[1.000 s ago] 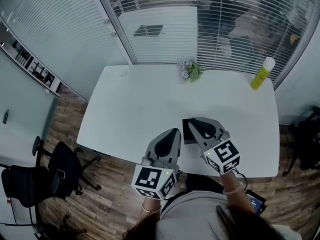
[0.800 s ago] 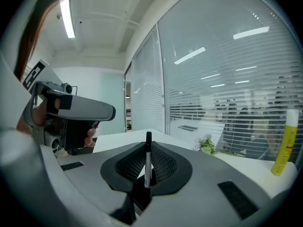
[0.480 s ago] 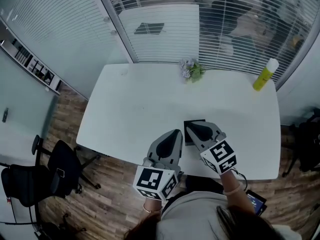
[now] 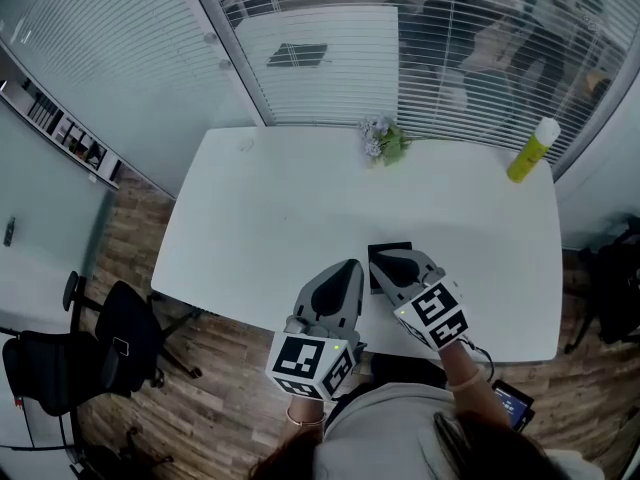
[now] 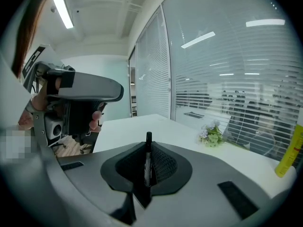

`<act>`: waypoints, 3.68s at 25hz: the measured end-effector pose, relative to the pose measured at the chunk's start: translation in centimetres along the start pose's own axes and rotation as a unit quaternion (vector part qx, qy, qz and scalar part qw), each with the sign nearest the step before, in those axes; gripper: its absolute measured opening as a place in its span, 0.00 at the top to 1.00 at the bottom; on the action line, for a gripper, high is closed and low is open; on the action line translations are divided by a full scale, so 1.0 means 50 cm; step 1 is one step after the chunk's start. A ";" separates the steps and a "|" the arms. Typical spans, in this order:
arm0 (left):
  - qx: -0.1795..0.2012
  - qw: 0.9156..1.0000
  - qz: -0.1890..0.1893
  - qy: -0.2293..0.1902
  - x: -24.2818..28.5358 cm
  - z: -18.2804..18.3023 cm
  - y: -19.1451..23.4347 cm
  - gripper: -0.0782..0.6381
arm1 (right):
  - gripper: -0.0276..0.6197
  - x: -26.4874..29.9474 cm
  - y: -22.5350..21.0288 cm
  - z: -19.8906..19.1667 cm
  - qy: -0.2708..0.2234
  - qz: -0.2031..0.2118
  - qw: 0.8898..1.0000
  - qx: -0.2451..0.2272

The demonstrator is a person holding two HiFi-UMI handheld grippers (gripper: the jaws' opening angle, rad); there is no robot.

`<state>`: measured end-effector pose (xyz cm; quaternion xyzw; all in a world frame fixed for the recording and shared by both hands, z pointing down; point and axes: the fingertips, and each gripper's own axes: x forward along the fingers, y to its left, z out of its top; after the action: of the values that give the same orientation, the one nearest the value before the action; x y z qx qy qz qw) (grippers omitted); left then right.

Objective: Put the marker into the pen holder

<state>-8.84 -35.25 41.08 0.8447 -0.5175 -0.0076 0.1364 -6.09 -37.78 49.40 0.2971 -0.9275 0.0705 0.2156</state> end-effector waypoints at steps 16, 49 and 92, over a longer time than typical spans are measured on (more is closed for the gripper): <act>-0.004 1.000 0.002 0.002 0.009 -0.008 -0.001 0.86 | 0.87 0.016 0.035 -0.020 0.078 0.028 0.995 -0.050; -0.012 1.000 -0.010 0.008 0.004 -0.016 -0.003 0.86 | 0.82 0.017 0.046 -0.064 0.135 0.068 0.984 -0.098; 0.038 0.998 -0.045 0.007 -0.127 -0.023 -0.108 0.86 | 0.91 -0.198 0.066 0.019 -0.050 -0.074 0.996 0.030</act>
<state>-6.90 -27.14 40.07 0.8718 -0.4779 0.0124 0.1075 -1.11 -30.18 44.14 0.3741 -0.9102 0.0670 0.1645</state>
